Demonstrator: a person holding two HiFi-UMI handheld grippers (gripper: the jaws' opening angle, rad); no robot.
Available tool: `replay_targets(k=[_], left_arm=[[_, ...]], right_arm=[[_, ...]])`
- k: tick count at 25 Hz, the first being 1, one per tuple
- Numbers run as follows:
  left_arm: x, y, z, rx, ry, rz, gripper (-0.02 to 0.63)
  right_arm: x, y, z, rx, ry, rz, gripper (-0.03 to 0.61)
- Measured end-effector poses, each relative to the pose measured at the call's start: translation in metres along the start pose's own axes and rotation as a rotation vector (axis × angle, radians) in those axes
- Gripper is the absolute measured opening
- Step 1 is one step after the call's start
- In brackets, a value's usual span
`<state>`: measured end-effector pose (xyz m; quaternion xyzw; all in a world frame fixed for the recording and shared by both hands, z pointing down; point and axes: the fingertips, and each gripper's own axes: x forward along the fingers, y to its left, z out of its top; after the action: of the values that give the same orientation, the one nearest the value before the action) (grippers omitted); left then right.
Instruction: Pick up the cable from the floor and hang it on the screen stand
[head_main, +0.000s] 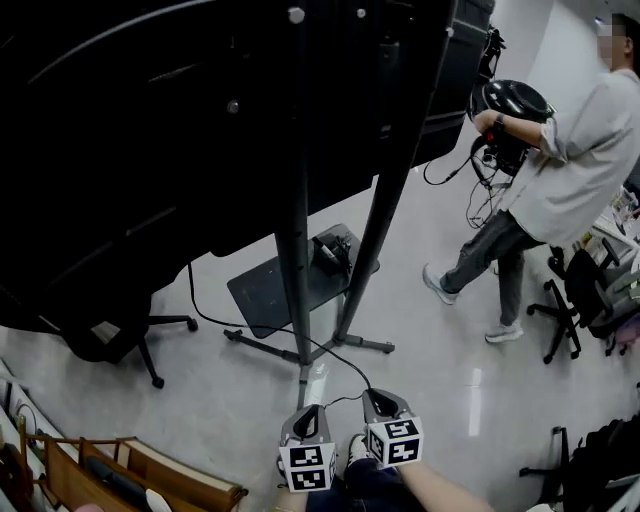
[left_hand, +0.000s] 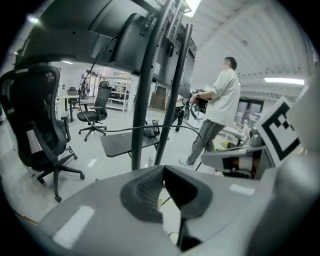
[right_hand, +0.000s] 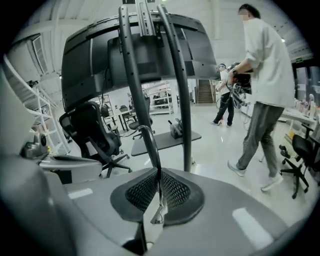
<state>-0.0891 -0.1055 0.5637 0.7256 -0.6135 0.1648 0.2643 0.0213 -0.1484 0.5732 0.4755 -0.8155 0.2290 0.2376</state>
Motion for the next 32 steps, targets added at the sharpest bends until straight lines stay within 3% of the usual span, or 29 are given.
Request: replay_targets(k=[3, 7, 14, 22, 32], left_arm=[[-0.008, -0.016, 0.044, 0.0, -0.023, -0.032, 0.006], [-0.015, -0.036, 0.128, 0.084, -0.09, -0.119, 0.008], [-0.047, -0.066, 0.287, 0.18, -0.251, -0.183, 0.008], [-0.062, -0.103, 0.454, 0.264, -0.428, -0.125, 0.006], [-0.092, -0.138, 0.63, 0.4, -0.675, 0.064, 0.007]], right_arm=[[-0.024, -0.006, 0.045, -0.003, -0.047, 0.016, 0.02], [-0.053, -0.013, 0.124, -0.013, -0.147, 0.025, 0.02], [-0.104, -0.019, 0.286, -0.159, -0.305, 0.068, 0.02], [-0.166, -0.044, 0.464, -0.312, -0.507, 0.044, 0.02], [-0.234, -0.063, 0.65, -0.441, -0.731, 0.061, 0.018]])
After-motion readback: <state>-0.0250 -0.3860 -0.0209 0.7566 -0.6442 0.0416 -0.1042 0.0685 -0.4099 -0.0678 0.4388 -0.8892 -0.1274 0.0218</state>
